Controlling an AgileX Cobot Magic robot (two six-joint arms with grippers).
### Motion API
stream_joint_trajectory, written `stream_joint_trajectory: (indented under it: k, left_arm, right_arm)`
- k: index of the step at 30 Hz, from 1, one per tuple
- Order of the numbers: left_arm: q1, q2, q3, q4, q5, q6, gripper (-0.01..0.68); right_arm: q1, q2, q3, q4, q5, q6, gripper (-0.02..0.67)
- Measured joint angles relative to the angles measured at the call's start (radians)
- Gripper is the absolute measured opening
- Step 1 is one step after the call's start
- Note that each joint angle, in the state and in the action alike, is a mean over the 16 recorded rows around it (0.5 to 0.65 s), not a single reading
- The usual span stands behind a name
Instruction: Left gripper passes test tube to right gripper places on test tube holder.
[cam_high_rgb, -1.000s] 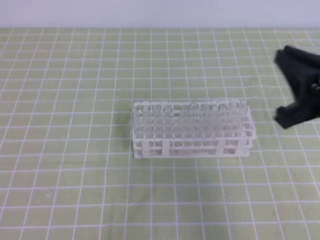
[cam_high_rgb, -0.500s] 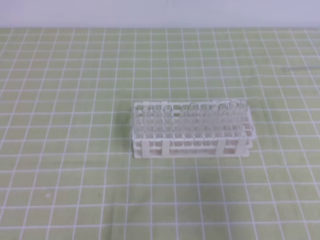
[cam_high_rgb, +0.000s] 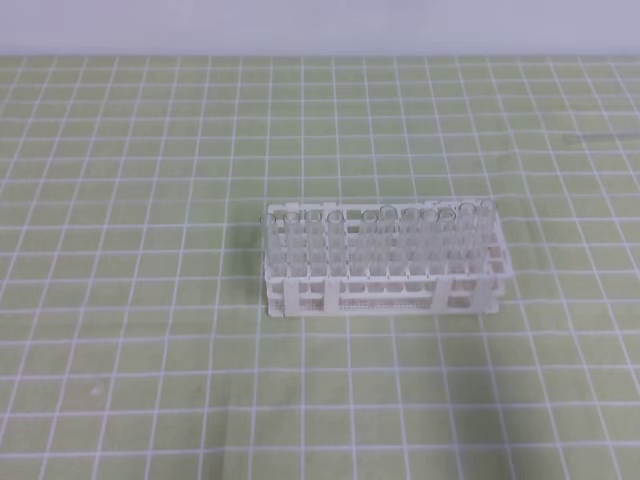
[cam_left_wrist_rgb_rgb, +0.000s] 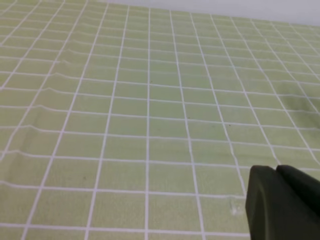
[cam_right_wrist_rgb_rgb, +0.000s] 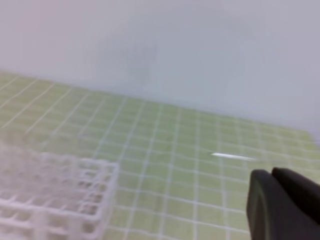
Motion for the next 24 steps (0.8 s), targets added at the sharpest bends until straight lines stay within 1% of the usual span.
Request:
stream_joint_trajectory:
  k: [6,11,16,24]
  left_arm:
    - [0.000,-0.004,0.002,0.001,0.007,-0.001,-0.003]
    - [0.000,-0.008,0.004,0.002,0.005,-0.003,-0.003]
    - [0.000,-0.006,0.004,0.002,0.005,-0.003,-0.003]
    - [0.000,-0.004,0.002,0.002,0.007,-0.003,-0.003]
  right_arm:
    - [-0.094,-0.157,0.182,0.037,-0.114,-0.001,-0.015]
    - [-0.126,-0.247,0.286,0.070,-0.143,-0.002,-0.015]
    - [-0.130,-0.287,0.337,0.123,-0.142,-0.022,-0.015]
    - [-0.130,-0.307,0.346,0.235,-0.077,-0.099,-0.015]
